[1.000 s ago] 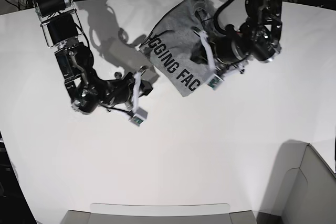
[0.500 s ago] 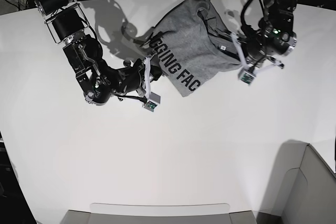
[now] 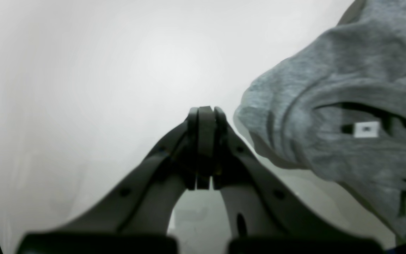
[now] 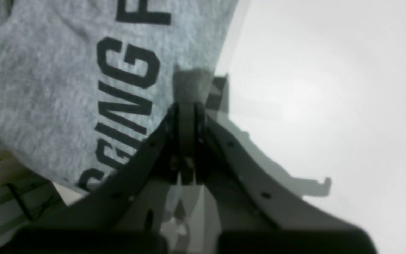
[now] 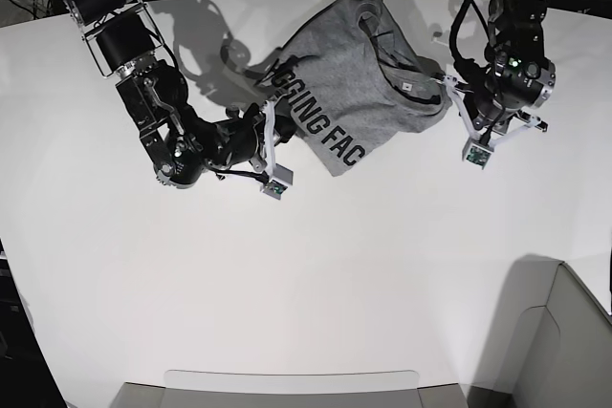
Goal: Fold the T-shirt properly
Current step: 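Grasp the bundle's other side with the left gripper, then fold the bundle with both grippers, pressing the printed panel flat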
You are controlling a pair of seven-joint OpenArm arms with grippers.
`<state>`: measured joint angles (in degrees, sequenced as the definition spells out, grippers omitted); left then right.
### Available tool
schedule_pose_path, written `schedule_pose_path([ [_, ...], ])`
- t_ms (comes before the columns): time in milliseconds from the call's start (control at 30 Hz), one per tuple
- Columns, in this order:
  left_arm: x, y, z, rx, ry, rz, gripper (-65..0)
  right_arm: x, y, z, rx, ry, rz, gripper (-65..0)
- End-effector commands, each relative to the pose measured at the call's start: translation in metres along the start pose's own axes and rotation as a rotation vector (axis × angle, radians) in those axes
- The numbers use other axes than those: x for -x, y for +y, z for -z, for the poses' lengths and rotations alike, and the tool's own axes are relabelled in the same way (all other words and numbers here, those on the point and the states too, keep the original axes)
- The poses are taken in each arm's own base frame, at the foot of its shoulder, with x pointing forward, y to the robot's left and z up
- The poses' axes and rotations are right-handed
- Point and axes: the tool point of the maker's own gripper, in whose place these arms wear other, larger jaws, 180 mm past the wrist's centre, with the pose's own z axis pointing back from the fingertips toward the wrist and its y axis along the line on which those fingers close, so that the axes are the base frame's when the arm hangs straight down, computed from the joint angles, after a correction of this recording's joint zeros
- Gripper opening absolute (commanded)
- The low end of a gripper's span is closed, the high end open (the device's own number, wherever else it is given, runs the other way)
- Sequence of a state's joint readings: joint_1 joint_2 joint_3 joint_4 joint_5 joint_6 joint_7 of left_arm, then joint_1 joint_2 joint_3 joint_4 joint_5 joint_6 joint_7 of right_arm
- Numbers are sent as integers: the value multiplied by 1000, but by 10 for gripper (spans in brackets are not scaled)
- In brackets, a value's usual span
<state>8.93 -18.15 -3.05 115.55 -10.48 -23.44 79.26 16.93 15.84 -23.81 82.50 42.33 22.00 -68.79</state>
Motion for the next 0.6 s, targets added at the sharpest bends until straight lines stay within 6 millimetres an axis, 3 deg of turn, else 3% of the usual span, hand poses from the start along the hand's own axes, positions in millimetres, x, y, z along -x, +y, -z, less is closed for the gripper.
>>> schedule_pose_path([
  [0, -7, -2, -4, 1, -31, 3, -650, -16, -3, -9, 7, -47, -22, -650],
  [200, -12, -40, -6, 175, -86, 224, -650, -17, -1, -8, 2, -50, -25, -650],
  [333, -5, -52, -5, 215, -83, 230, -650, -28, 6, -5, -14, -70, -35, -650],
  [567, -9, -105, -7, 334, -96, 347, -650, -24, 28, 11, -52, 7, -133, -650],
])
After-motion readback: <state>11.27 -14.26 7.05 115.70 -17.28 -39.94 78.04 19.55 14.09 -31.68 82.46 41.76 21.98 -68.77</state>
